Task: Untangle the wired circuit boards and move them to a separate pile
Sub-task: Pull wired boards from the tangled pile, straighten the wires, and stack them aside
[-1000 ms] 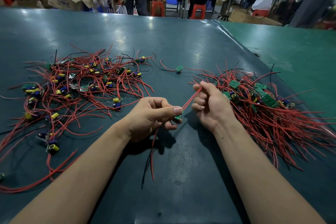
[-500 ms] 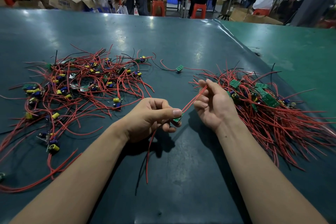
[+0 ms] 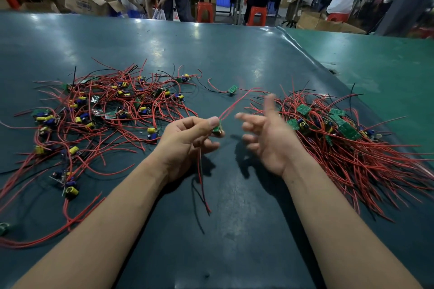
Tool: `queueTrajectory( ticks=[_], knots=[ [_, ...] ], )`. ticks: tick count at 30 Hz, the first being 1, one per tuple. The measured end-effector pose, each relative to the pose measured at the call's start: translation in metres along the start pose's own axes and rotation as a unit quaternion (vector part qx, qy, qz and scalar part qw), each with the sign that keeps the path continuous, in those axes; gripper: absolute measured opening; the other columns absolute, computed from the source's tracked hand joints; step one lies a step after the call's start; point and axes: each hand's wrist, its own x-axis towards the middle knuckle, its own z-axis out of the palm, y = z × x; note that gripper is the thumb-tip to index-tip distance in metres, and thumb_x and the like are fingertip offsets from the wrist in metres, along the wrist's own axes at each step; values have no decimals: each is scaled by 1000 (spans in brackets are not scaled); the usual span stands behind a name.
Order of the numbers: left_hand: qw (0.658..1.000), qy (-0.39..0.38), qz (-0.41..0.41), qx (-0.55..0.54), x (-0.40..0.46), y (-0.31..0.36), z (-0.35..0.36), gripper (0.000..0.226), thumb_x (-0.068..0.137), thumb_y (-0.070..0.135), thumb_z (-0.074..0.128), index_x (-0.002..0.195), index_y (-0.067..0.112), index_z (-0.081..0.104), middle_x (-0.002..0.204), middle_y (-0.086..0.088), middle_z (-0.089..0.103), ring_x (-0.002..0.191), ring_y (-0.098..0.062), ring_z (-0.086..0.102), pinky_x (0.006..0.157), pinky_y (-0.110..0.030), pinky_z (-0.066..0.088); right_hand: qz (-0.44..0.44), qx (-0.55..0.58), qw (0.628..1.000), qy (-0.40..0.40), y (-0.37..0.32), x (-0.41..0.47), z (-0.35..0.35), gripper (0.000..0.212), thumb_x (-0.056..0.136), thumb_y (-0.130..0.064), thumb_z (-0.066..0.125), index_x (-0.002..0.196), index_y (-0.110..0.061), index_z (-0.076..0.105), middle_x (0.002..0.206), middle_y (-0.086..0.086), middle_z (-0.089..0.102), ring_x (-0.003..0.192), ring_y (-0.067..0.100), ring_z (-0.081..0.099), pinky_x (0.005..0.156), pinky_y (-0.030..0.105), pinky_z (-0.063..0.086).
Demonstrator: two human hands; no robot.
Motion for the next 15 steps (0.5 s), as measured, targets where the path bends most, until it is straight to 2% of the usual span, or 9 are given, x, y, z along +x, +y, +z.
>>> queueTrajectory(
  ticks=[2,4,5,7,11,13,15],
  knots=[
    [1000,11,4,6,1,-2,-1,14,71,18,73,60,13,65,67,-11,66,42,-7,52,55,-22,55,5,-77,995,-61,11,-7,9,49,80,-55,60,94,-9,70,60,-5,50,41,5,40,33,15,27],
    [999,-7,3,51,0,-3,1,15,71,16,73,58,15,65,56,-2,61,43,-7,54,55,-23,56,-31,-92,991,-89,19,-10,14,25,89,-31,64,89,-8,71,57,-4,47,41,4,38,33,14,26],
    [998,-13,1,66,-1,-4,2,17,71,15,73,56,16,64,52,2,59,43,-6,55,54,-23,56,-50,-97,991,-83,20,-10,15,19,92,-23,62,86,-7,72,56,-3,45,40,3,37,33,13,24],
    [998,-17,-2,68,-2,-3,4,20,71,12,71,55,15,58,50,3,57,42,-5,56,52,-23,55,-72,-84,993,-43,16,-8,13,19,95,-16,60,82,-7,71,54,-4,40,38,2,34,33,13,22],
    [994,-79,-36,66,-6,0,4,28,71,13,70,48,20,56,55,-3,59,49,-9,60,50,-21,51,-130,36,988,76,0,-1,0,19,96,-10,57,81,-3,67,51,-7,43,37,1,34,33,13,23],
    [993,-94,-43,58,-9,4,3,35,73,7,75,48,20,53,56,-5,54,51,-8,60,49,-19,49,-159,97,975,122,-4,0,-4,22,98,-13,55,81,-4,66,53,-6,43,38,1,36,33,14,24],
    [997,-69,-39,14,-9,7,-1,27,73,8,71,51,18,58,58,-4,56,43,-5,54,47,-16,48,-170,167,956,170,-10,1,-11,30,102,-21,50,81,-6,64,59,-3,41,37,3,36,33,15,25]
  ],
)
